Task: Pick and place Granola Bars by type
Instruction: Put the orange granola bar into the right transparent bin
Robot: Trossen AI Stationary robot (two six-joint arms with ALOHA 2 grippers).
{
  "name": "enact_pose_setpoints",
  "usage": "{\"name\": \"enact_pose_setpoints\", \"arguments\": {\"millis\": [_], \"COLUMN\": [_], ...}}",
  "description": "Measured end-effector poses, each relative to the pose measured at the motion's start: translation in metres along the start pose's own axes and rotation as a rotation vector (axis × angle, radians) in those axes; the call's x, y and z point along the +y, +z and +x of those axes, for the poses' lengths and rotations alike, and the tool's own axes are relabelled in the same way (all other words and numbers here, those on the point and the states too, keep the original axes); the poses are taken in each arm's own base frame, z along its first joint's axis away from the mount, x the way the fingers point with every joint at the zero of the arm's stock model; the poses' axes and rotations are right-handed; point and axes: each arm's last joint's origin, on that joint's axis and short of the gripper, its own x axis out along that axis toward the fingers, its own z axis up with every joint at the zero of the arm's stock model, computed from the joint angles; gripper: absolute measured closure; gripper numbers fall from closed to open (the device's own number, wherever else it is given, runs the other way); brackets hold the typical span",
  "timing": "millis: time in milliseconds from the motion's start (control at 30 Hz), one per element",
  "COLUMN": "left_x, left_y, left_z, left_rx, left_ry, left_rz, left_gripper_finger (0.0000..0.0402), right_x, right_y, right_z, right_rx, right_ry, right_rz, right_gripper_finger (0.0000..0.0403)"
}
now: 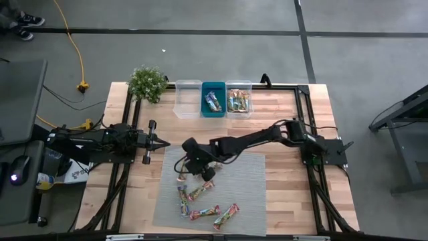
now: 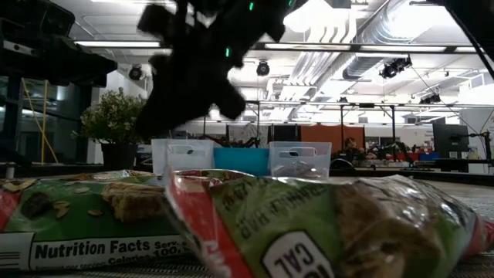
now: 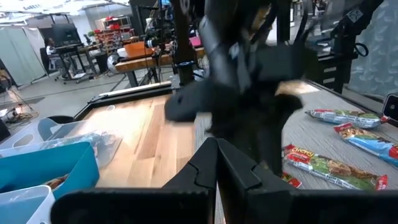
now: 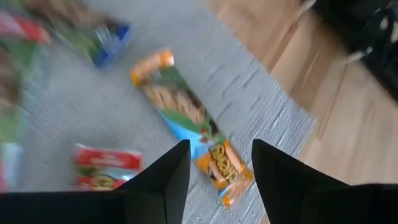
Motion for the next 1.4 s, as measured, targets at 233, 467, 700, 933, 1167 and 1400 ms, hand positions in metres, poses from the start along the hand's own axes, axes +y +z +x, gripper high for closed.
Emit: {"name": "enact_pose_setpoints", "arguments": {"millis": [233,467,700,933,1167,1400], "left_x": [0.000,0.000,0.000,0.000,0.000,0.000], "left_y": [0.000,0.000,0.000,0.000,0.000,0.000], "left_z": [0.000,0.000,0.000,0.000,0.000,0.000], "left_rx": [0.001,0.001,0.001,0.001,0.001,0.001], "left_ry": [0.000,0.000,0.000,0.000,0.000,0.000], "left_rz": [0.000,0.000,0.000,0.000,0.000,0.000], "left_gripper_finger": [0.0401,0.0401,0.0401,0.0401,0.0401,0.0401], "right_x": [0.000,0.000,0.001,0.003,0.004,-0.001], "right_y": [-0.012,-0.003,-0.003,-0.006,-0.015,-0.014], "right_z": [0.017,0.017,0.017,0.019,0.029,0.029], "right_rx": [0.065,0.010,0.014,0.007,0.029,0.021], "right_ry": [-0.059,-0.104,-0.103,-0.065,-0.041,-0.098], "right_rz": [-0.095,-0.093,-0.138,-0.151,-0.084,-0.081], "right_gripper_finger": [0.0247,0.0247,0.0247,0.0245,0.0202,0.0165]}}
